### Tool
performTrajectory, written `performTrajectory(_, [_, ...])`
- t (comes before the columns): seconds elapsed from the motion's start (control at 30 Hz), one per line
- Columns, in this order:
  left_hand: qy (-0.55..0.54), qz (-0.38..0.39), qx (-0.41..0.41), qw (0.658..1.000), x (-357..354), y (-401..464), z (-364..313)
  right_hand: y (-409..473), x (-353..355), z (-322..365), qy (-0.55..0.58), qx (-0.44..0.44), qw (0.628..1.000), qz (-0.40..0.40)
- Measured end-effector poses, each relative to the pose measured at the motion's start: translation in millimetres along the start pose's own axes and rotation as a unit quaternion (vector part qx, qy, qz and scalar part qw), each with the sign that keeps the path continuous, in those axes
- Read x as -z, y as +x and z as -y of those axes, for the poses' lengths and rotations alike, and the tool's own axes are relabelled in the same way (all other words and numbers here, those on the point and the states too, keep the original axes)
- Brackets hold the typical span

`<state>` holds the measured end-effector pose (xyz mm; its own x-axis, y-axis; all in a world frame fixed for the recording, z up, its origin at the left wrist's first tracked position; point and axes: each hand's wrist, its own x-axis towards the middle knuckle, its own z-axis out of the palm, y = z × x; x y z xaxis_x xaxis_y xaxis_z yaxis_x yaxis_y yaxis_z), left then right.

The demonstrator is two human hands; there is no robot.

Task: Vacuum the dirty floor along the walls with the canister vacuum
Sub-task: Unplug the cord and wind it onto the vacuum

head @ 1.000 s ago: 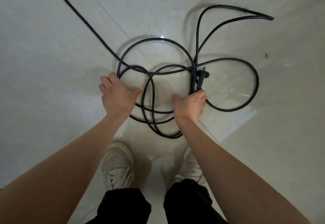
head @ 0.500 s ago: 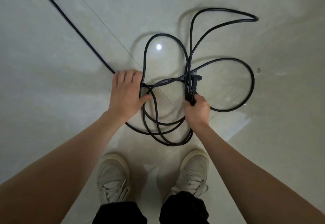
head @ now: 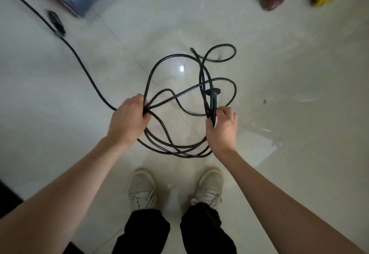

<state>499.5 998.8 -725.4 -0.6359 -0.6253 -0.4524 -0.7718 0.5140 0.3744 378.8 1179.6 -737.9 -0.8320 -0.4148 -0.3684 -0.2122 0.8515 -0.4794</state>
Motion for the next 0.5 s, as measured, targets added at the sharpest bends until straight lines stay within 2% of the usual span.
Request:
performTrajectory(0.13, [0.050, -0.048, -0.035, 0.997, 100, -26, -26, -11, 70, 72, -0.006, 0.091, 0.996, -0.023])
performTrajectory(0.27, [0.084, -0.056, -0.040, 0.994, 208, -62, -49, -36, 151, 145, -0.040, 0.186, 0.981, -0.046])
performTrajectory(0.37, [0.073, -0.068, -0.064, 0.993, 279, -93, -58, -51, 205, 200, -0.034, 0.215, 0.976, -0.013])
performTrajectory(0.5, [0.088, -0.091, -0.156, 0.980, 372, -135, -68, -77, 274, 278, -0.015, 0.270, 0.962, 0.033])
